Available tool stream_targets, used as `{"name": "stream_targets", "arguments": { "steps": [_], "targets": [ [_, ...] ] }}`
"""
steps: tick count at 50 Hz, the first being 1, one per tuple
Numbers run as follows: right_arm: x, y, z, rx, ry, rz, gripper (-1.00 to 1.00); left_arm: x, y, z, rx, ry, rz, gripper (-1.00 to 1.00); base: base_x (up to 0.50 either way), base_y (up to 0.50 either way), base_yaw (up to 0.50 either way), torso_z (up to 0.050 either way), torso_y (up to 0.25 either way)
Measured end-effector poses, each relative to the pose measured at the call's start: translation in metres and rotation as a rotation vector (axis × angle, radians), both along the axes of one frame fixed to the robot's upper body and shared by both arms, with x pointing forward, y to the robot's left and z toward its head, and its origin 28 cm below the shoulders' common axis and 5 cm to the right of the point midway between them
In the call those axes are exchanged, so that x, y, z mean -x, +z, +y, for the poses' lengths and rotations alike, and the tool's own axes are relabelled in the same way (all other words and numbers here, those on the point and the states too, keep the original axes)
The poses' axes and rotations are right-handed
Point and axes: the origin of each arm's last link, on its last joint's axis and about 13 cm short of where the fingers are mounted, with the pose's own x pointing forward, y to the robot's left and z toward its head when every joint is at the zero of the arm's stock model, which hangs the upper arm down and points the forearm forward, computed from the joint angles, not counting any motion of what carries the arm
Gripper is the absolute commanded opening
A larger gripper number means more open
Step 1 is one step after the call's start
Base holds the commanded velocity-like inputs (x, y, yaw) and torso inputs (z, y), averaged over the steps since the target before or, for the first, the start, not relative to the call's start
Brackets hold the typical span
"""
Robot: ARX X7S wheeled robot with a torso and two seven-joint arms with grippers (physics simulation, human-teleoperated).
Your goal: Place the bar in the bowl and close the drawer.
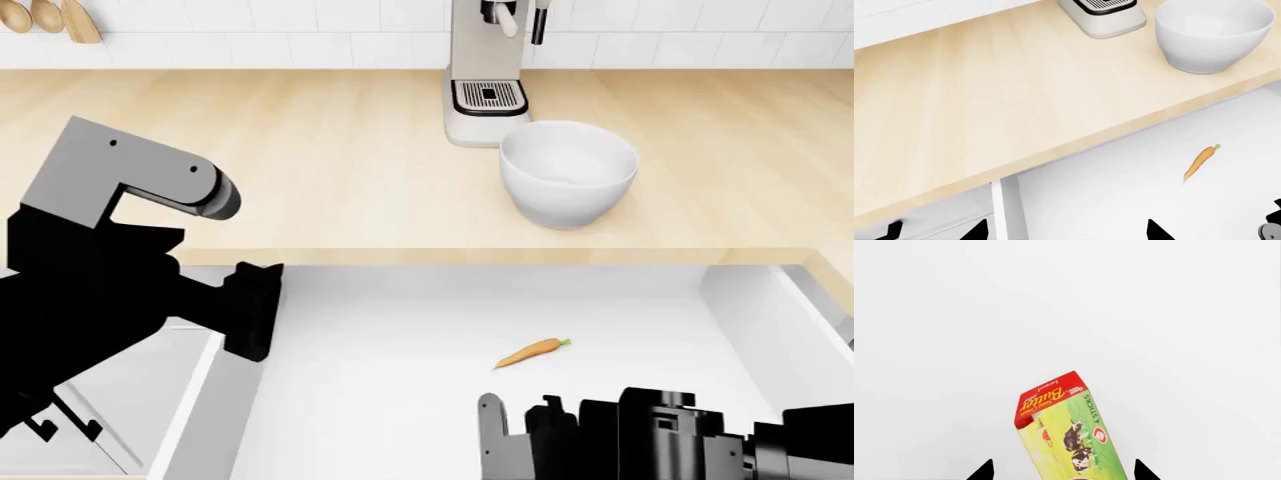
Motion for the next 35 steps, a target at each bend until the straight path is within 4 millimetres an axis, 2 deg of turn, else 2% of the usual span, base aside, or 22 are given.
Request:
{"name": "stream_targets", "arguments": {
  "steps": [35],
  "targets": [
    [-0.007, -0.010, -0.003, 0.003, -0.010, 0.002, 1.00, -0.001, -0.002, 0.000, 0.002, 0.002, 0.005, 1.00, 0.00, 0.00, 0.00, 0.000, 0.000]
  ]
}}
